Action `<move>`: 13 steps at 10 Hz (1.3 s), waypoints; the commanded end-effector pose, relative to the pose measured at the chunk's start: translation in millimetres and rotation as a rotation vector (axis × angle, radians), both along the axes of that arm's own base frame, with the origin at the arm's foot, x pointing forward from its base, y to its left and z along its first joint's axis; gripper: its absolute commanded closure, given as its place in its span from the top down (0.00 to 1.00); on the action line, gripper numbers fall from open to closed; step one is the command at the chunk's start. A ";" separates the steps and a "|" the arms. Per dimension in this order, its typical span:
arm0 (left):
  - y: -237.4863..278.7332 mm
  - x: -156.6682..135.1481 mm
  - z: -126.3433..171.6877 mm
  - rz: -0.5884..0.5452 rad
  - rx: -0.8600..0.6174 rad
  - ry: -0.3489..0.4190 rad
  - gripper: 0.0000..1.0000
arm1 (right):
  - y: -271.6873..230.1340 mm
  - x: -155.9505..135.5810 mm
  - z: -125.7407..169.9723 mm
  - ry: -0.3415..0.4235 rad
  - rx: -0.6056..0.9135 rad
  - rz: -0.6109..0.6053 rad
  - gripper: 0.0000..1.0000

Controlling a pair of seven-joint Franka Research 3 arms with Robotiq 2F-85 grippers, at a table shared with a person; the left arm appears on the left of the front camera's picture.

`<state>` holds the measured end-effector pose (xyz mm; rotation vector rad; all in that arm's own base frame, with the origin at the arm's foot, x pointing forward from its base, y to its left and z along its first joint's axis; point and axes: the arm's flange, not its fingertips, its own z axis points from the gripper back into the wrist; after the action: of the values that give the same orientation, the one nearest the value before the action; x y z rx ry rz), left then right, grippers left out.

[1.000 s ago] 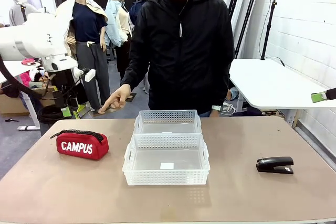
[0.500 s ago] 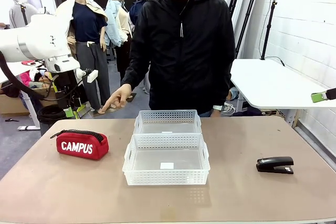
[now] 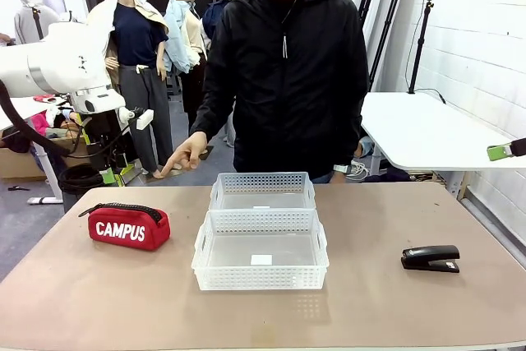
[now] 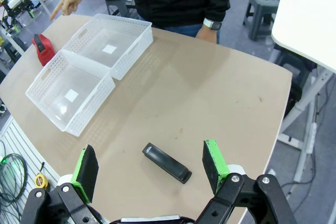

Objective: Distribute items into two baskets.
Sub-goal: Pick up the Pencil pouch that the person points to.

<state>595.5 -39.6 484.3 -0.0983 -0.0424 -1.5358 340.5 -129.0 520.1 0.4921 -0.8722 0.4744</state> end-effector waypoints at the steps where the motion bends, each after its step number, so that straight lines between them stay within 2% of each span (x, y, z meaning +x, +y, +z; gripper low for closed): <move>1: 0.6 7.6 -5.3 -0.020 0.028 -0.035 1.00 | 0.4 2.5 -2.4 -0.015 0.018 0.010 1.00; 3: 0.7 16.1 -14.8 -0.100 0.040 -0.059 1.00 | 0.4 2.5 -2.4 -0.015 0.018 0.010 1.00; 7: 4.0 27.1 -44.3 -0.179 0.045 0.040 1.00 | 0.4 2.5 -2.4 -0.015 0.018 0.010 1.00; 11: 7.2 33.1 -82.2 -0.260 -0.020 0.094 1.00 | 0.4 2.5 -2.4 -0.015 0.018 0.010 1.00; 12: 8.9 34.5 -93.4 -0.279 -0.035 0.089 1.00 | 0.4 2.5 -2.4 -0.015 0.018 0.010 1.00; 13: 6.7 34.1 -118.9 -0.305 -0.061 0.132 1.00 | 0.4 2.5 -2.4 -0.015 0.018 0.010 1.00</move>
<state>622.9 -35.8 386.8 -0.1846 0.0498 -1.7814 340.4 -129.2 520.2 0.4919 -0.8718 0.4740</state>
